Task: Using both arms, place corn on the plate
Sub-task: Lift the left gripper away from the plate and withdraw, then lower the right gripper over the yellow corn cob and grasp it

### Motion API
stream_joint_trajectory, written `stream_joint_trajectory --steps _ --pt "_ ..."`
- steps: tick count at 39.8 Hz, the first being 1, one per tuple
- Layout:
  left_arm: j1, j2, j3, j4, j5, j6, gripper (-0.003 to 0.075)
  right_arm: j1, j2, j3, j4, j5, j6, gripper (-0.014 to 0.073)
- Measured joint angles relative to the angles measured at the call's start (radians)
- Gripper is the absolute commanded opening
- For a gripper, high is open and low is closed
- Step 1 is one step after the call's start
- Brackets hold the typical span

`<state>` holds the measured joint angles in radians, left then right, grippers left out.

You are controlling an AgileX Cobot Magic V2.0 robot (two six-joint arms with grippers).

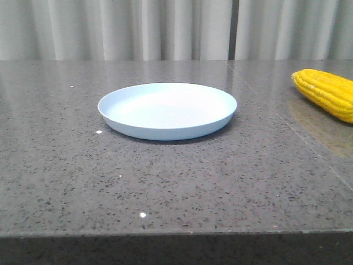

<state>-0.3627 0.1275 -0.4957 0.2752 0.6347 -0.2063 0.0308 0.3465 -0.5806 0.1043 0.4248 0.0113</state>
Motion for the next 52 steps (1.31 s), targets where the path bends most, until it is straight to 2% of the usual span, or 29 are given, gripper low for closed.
stream_joint_trajectory --steps 8,20,39,52 --pt "0.000 -0.127 0.059 -0.002 -0.004 0.000 -0.0020 0.000 0.000 0.000 0.000 0.000 0.000 0.0652" --pt "0.000 -0.130 0.085 -0.005 -0.006 0.000 -0.0020 0.000 0.031 -0.015 0.000 0.003 0.000 0.0652" --pt "0.000 -0.130 0.093 -0.005 -0.006 0.000 -0.0020 0.000 0.664 -0.297 0.000 0.131 0.000 0.0652" --pt "0.000 -0.130 0.093 -0.005 -0.006 0.000 -0.0020 0.012 0.993 -0.478 0.009 0.230 0.000 0.0652"
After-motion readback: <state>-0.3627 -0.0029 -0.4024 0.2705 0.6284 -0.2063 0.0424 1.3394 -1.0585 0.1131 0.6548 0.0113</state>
